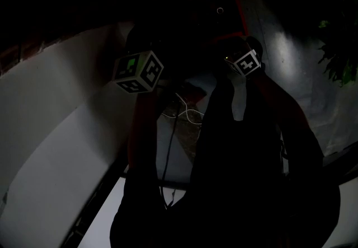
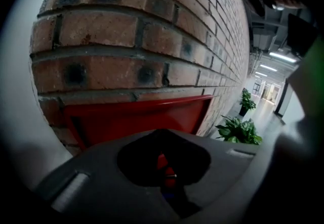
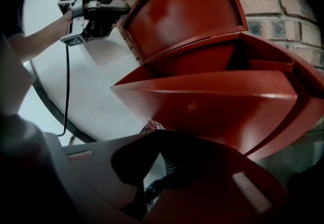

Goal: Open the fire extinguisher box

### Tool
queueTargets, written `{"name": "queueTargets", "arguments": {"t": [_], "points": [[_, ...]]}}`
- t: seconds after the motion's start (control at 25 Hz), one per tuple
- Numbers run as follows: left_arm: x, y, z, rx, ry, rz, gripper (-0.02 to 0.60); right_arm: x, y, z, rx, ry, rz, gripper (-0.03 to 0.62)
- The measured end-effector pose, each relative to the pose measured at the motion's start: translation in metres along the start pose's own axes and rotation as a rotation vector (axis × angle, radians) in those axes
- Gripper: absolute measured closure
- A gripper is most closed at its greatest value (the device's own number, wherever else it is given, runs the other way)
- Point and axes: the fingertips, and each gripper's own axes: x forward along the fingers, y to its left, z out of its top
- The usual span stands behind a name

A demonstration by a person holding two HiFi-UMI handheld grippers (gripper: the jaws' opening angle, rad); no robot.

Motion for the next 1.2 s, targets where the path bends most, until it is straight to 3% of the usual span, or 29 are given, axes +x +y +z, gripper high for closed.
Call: {"name": "queueTargets", "arguments": {"t": [0.28,0.84,1.0,1.2], "points": [[-0.009,-0.027,-0.014,-0.022,-0.026,-0.054,0.578,0.000,-0.003,0.002,0.028,0.009,-0.011,0.595],[-0.038,-0.039,-0.042,-0.089,-0.019,-0.051,0.578,-0.005,-0.006,0.002,0.067,0.025,-0.008,0.595],[-0.047,-0.033,-0.049,-0.191,-0.041,-0.034,0.578,-0.005,-0.008,0.002,0.073,0.036,-0.012,0.594],[-0.074,-0.032,-0.037,-0.222,-0.084,-0.009,0.578,-0.005,-0.002,0.004,0.063,0.048,-0.001,0.594]]}}
